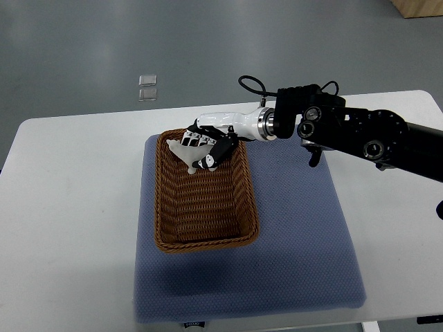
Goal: Place white bear in brown basket with right hand
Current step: 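Open the right hand to drop the bear into the basket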
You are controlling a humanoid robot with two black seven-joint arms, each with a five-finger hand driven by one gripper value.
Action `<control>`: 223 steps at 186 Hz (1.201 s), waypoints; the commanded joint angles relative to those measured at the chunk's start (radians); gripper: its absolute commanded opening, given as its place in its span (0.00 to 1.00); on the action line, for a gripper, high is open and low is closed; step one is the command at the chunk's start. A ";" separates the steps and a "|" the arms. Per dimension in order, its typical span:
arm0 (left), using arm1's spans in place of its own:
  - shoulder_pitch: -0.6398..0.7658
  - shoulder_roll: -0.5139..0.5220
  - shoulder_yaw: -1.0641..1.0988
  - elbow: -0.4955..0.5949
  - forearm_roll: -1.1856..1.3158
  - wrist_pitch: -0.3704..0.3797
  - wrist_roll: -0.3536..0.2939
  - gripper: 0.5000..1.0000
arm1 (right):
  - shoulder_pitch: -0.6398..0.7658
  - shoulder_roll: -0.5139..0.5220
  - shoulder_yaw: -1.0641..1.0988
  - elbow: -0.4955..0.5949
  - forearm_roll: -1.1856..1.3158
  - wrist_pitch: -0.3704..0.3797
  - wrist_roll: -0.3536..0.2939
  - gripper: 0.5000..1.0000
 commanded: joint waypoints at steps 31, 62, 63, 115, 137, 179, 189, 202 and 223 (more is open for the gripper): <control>0.000 0.000 -0.001 0.002 0.000 0.000 0.000 1.00 | -0.052 0.083 -0.032 -0.082 -0.044 -0.031 0.005 0.02; 0.000 0.000 -0.001 0.002 0.000 0.000 0.000 1.00 | -0.078 0.085 -0.032 -0.095 -0.053 -0.031 0.005 0.07; 0.000 0.000 -0.001 0.002 0.000 0.000 0.000 1.00 | -0.078 0.085 -0.032 -0.095 -0.053 -0.031 0.005 0.07; 0.000 0.000 -0.003 0.002 0.000 0.000 0.000 1.00 | -0.095 0.108 -0.030 -0.114 -0.056 -0.037 0.013 0.65; 0.000 0.000 -0.001 0.002 0.000 0.000 0.000 1.00 | -0.093 0.106 -0.029 -0.114 -0.055 -0.036 0.013 0.77; 0.000 0.000 0.002 0.002 0.000 0.002 0.002 1.00 | -0.075 0.074 0.010 -0.105 -0.035 -0.028 0.013 0.82; 0.000 0.000 0.002 0.002 0.000 0.000 0.000 1.00 | -0.055 0.056 0.040 -0.105 -0.032 -0.025 0.013 0.82; 0.000 0.000 0.002 0.002 0.000 0.000 0.000 1.00 | -0.047 0.026 0.092 -0.105 -0.032 -0.017 0.015 0.82; 0.000 0.000 0.002 0.002 0.000 0.002 0.000 1.00 | -0.063 -0.021 0.221 -0.105 -0.030 -0.017 0.015 0.82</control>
